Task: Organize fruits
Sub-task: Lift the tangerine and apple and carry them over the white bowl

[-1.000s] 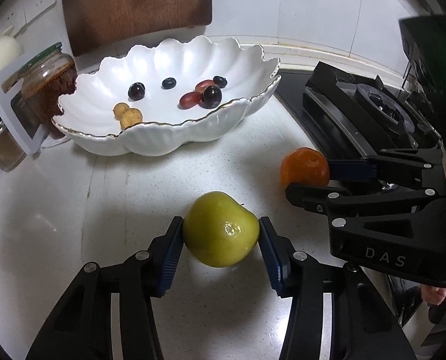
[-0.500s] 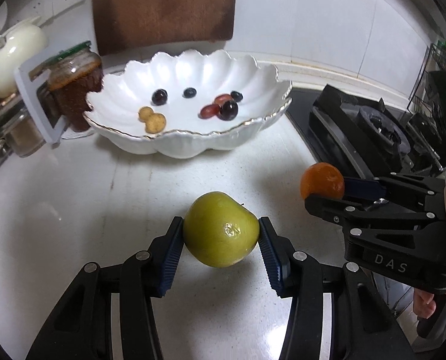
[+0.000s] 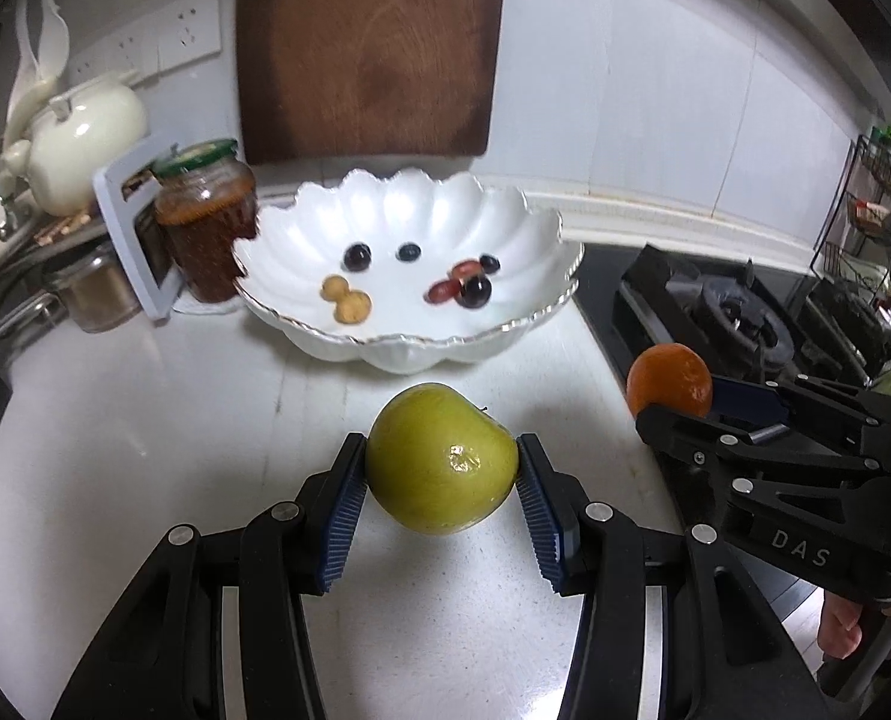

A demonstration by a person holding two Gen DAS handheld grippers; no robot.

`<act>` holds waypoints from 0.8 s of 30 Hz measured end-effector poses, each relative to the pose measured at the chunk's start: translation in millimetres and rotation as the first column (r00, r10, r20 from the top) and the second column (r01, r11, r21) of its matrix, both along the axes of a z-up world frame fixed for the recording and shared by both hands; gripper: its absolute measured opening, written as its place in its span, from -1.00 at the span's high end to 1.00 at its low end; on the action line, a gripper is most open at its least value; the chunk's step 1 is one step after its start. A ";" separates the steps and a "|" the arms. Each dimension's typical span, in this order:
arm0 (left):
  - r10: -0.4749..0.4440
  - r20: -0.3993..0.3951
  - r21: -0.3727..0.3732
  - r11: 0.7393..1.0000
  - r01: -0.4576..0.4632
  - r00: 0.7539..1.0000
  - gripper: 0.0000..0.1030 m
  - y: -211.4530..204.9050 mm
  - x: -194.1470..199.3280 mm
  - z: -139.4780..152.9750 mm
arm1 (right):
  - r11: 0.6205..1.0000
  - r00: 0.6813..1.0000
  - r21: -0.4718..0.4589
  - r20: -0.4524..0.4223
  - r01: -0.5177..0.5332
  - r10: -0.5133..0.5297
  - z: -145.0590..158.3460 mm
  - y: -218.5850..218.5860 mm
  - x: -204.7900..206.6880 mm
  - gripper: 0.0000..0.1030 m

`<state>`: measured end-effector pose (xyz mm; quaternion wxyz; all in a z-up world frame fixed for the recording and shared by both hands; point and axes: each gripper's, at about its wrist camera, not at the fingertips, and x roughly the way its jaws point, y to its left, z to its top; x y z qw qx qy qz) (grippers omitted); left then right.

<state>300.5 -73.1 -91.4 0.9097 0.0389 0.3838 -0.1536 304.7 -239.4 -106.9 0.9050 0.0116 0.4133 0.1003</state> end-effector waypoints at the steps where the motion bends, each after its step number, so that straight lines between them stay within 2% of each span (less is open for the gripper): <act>1: 0.005 0.012 -0.005 1.000 -0.005 1.000 0.05 1.9 -1.5 4.8 | 1.000 1.000 0.000 0.009 -0.001 0.001 3.7 0.1 -1.2 0.15; 10: 0.022 0.091 -0.020 1.000 -0.020 0.996 0.05 9.2 -5.6 33.0 | 1.000 0.996 0.010 0.088 -0.006 0.005 30.9 5.3 -6.7 0.15; 24: 0.040 0.198 -0.019 0.999 -0.037 0.979 0.05 11.2 7.7 68.0 | 1.000 0.982 0.023 0.188 0.014 -0.018 62.8 8.7 9.4 0.15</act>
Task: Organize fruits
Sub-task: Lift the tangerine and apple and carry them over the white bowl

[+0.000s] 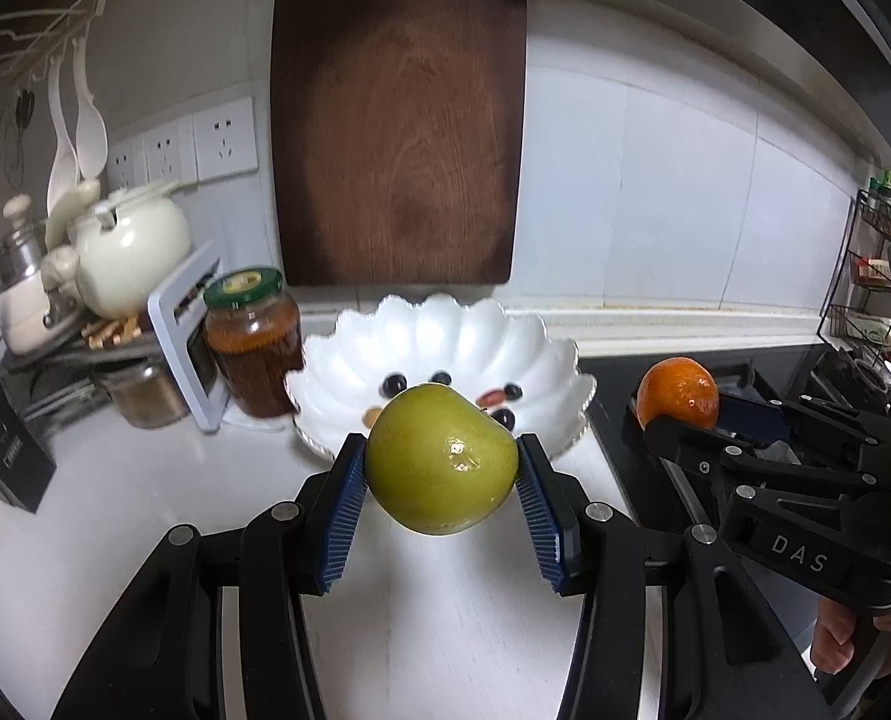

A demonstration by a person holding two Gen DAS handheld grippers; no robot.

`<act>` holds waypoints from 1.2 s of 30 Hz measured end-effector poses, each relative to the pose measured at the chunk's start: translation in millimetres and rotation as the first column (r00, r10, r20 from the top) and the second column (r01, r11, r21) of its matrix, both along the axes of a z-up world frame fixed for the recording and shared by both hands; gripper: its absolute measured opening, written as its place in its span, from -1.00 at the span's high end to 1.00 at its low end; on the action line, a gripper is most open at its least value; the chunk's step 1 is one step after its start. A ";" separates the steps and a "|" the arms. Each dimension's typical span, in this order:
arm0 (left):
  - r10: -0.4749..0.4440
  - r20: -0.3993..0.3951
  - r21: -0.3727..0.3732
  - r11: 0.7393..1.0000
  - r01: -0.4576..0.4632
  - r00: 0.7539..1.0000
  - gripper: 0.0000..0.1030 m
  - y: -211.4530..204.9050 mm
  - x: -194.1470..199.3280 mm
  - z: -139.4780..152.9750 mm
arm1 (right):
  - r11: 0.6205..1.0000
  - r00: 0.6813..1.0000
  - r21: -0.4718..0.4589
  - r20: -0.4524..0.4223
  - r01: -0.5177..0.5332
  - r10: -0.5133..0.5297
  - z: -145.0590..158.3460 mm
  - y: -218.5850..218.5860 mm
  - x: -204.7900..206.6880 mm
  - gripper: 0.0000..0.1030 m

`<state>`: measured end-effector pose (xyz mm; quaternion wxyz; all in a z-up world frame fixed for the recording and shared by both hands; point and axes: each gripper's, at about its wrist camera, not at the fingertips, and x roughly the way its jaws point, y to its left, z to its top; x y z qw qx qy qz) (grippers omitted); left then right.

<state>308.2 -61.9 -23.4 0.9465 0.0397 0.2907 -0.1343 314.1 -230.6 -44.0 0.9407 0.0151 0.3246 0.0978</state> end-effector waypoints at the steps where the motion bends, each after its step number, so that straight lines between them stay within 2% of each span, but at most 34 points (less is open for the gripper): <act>1: 0.000 0.011 0.001 1.000 0.000 1.000 0.05 -0.4 2.0 3.2 | 1.000 1.000 0.000 0.007 0.000 0.000 2.4 0.3 1.3 0.15; 8: -0.003 0.043 0.007 1.000 0.003 0.999 0.05 -2.6 22.0 15.2 | 1.000 0.999 0.021 0.035 0.008 -0.009 14.7 1.0 18.6 0.15; 17: 0.004 0.041 -0.003 1.000 -0.004 0.999 0.05 -0.8 53.5 23.7 | 1.000 0.999 0.015 0.046 0.019 -0.020 23.4 3.2 47.3 0.15; 30: 0.022 -0.020 -0.001 1.000 -0.022 1.000 0.05 -5.0 109.3 17.1 | 0.999 0.999 -0.029 0.028 0.016 -0.016 26.5 8.8 102.2 0.15; 36: 0.026 -0.067 0.005 1.000 -0.025 0.997 0.05 -6.7 136.5 7.2 | 0.999 1.000 -0.036 -0.011 0.017 -0.017 19.2 8.6 131.3 0.15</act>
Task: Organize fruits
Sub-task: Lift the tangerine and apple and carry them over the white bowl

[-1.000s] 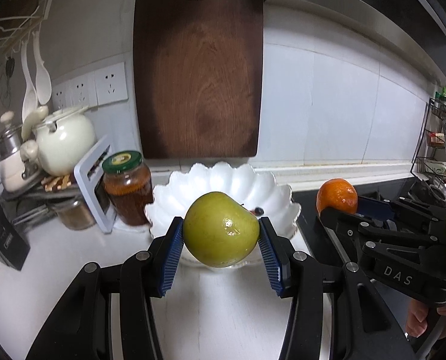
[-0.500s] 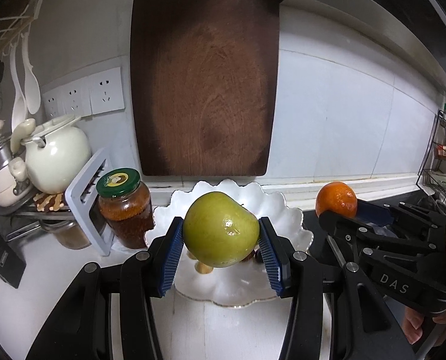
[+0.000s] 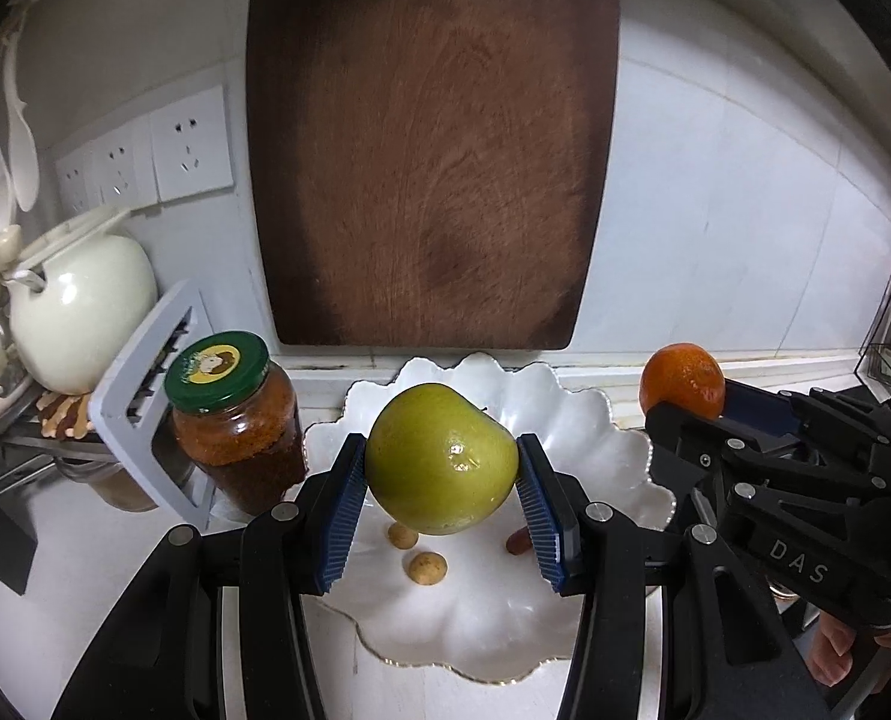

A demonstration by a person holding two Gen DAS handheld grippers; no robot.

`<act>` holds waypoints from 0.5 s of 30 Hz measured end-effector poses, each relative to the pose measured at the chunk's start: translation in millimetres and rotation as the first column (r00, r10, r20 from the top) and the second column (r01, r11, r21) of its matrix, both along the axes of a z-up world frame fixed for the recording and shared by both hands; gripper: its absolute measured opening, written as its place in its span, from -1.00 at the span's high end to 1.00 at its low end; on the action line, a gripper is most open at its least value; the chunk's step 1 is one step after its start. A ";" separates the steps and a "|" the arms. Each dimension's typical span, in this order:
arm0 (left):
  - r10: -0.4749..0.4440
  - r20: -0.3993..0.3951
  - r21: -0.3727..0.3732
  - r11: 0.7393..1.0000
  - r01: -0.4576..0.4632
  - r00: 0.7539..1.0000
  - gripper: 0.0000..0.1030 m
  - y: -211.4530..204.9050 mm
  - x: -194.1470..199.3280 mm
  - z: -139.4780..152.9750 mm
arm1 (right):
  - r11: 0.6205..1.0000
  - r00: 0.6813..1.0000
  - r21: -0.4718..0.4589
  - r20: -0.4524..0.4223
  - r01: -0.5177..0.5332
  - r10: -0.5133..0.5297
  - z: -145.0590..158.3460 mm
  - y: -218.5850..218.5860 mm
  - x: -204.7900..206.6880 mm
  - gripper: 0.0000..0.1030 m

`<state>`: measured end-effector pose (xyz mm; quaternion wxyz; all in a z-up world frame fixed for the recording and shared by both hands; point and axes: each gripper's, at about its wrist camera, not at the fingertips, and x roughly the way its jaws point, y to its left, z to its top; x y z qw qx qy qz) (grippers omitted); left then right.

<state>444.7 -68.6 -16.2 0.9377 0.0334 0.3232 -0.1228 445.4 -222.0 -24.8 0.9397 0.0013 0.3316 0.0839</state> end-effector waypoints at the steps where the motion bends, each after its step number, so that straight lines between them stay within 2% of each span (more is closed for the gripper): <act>1: -0.003 -0.009 0.004 1.000 0.003 1.000 0.05 -1.2 4.8 -2.7 | 1.000 1.000 -0.002 -0.010 0.000 0.000 -2.9 -0.1 6.6 0.15; 15: -0.013 -0.141 0.056 0.998 0.021 0.990 0.05 -8.3 60.4 -46.8 | 0.998 0.989 -0.055 -0.145 0.015 -0.022 -47.1 -3.8 66.8 0.15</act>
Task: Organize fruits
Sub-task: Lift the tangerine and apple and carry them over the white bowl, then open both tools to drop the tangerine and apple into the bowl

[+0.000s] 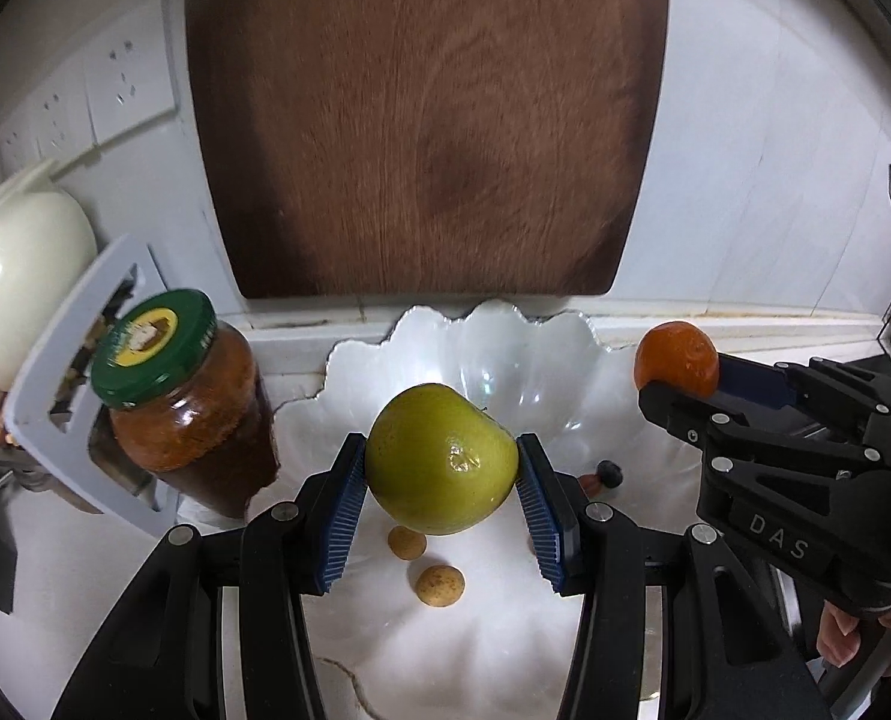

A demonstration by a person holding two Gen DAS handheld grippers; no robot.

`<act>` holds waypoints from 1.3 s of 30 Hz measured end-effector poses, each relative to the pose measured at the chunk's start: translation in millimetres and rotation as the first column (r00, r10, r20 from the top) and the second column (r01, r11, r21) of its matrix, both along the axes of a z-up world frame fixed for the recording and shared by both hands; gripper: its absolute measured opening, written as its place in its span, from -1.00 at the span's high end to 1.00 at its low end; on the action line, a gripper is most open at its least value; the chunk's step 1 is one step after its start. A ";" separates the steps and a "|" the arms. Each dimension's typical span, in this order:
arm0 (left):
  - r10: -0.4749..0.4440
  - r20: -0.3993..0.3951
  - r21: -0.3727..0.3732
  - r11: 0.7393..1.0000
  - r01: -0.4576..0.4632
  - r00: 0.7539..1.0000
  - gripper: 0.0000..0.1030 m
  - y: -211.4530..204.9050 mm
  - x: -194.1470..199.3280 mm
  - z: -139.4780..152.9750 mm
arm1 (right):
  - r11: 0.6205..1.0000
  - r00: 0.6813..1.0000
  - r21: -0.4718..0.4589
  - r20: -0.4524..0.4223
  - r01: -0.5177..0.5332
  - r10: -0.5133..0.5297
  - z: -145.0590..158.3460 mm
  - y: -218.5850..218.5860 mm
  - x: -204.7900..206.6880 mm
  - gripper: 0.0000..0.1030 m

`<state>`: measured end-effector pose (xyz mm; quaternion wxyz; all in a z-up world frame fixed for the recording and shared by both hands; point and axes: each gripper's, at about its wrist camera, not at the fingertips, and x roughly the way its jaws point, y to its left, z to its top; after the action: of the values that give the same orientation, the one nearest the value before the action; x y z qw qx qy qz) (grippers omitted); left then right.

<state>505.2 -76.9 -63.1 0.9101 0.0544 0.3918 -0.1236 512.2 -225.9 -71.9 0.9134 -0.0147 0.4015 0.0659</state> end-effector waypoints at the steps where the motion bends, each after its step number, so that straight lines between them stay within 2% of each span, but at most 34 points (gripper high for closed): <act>1: -0.002 -0.010 0.002 1.000 0.002 1.000 0.05 -0.7 2.7 -3.0 | 1.000 1.000 -0.001 -0.012 0.001 -0.001 -3.7 -0.6 4.0 0.15; 10: -0.004 -0.078 0.026 1.000 0.006 0.997 0.05 -0.6 21.5 -25.4 | 1.000 0.997 -0.019 -0.083 -0.003 0.001 -25.5 0.3 28.2 0.15; 25: 0.013 -0.188 0.042 0.999 -0.005 0.982 0.02 1.7 33.7 -54.0 | 1.000 0.985 -0.013 -0.171 -0.016 0.014 -48.6 1.9 41.9 0.12; 26: 0.016 -0.182 0.042 0.999 -0.008 0.983 -0.03 2.2 32.9 -53.4 | 1.000 0.985 -0.013 -0.172 -0.015 0.012 -49.5 1.2 41.7 0.10; 28: 0.026 -0.154 0.052 0.998 -0.018 0.988 -0.27 2.4 30.6 -48.9 | 1.000 0.986 -0.016 -0.165 -0.010 0.007 -49.4 0.5 40.3 0.01; 35: 0.069 -0.090 0.070 0.996 -0.062 0.994 -0.28 11.2 18.6 -26.2 | 1.000 0.990 -0.016 -0.139 0.012 -0.014 -39.8 -4.9 31.5 -0.04; 39: 0.106 -0.045 0.090 0.991 -0.102 0.993 -0.42 17.7 3.6 -14.2 | 0.999 0.993 -0.001 -0.111 0.037 -0.037 -32.2 -9.3 16.3 -0.04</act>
<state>508.7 -59.2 -77.2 0.9021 0.0708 0.4215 -0.0598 528.5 -235.2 -104.1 0.8906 -0.0031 0.4520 0.0500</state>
